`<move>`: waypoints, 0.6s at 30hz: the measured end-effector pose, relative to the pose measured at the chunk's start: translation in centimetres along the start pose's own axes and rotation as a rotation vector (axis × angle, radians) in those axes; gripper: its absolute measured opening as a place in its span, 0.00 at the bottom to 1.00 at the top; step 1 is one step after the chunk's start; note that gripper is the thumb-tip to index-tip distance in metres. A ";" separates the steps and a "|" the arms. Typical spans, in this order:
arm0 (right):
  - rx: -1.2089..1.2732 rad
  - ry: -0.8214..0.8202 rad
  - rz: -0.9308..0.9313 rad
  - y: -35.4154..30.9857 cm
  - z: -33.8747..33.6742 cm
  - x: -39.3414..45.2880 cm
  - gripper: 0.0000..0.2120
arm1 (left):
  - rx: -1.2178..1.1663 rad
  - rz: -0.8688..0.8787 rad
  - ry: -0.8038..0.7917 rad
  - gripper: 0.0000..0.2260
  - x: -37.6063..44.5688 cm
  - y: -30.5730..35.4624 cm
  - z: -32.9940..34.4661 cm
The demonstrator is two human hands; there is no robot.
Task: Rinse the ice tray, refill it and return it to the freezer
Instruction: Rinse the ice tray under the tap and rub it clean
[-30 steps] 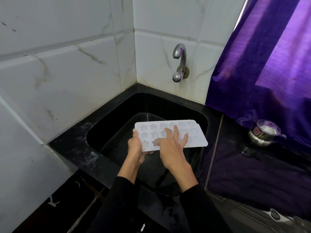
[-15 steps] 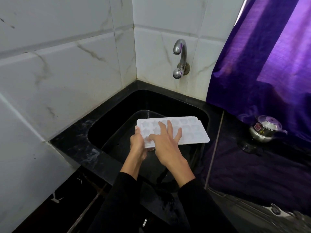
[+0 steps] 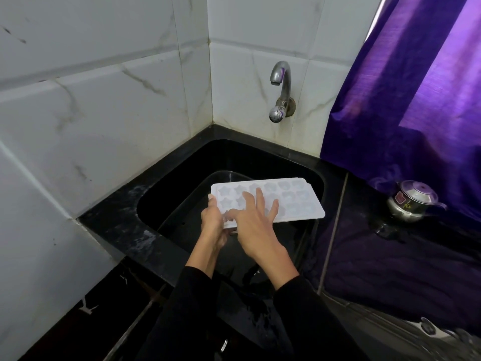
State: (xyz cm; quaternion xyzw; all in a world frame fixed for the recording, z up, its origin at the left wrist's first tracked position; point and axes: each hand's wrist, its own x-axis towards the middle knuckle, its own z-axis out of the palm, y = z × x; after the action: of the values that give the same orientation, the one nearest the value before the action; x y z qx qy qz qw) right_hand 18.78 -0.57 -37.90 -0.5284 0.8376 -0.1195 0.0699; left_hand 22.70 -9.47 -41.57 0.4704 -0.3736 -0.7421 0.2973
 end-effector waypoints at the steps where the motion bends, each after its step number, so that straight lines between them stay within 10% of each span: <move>1: 0.016 -0.002 -0.005 0.1 0.0 0.1 0.23 | 0.001 -0.008 -0.008 0.20 0.0 0.0 0.0; 11: 0.463 0.840 0.598 6.7 -1.0 0.9 0.22 | 0.009 -0.073 -0.073 0.21 0.3 0.5 -0.6; 18: 1.433 0.487 1.019 11.0 -0.4 0.2 0.17 | 0.024 -0.098 -0.086 0.22 0.9 0.3 -0.8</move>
State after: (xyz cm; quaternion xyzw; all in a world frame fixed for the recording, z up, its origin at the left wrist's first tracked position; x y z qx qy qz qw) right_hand 9.01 3.82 -40.56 0.1152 0.6867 -0.6740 0.2470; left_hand 23.09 -10.55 -42.01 0.4592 -0.3717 -0.7707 0.2386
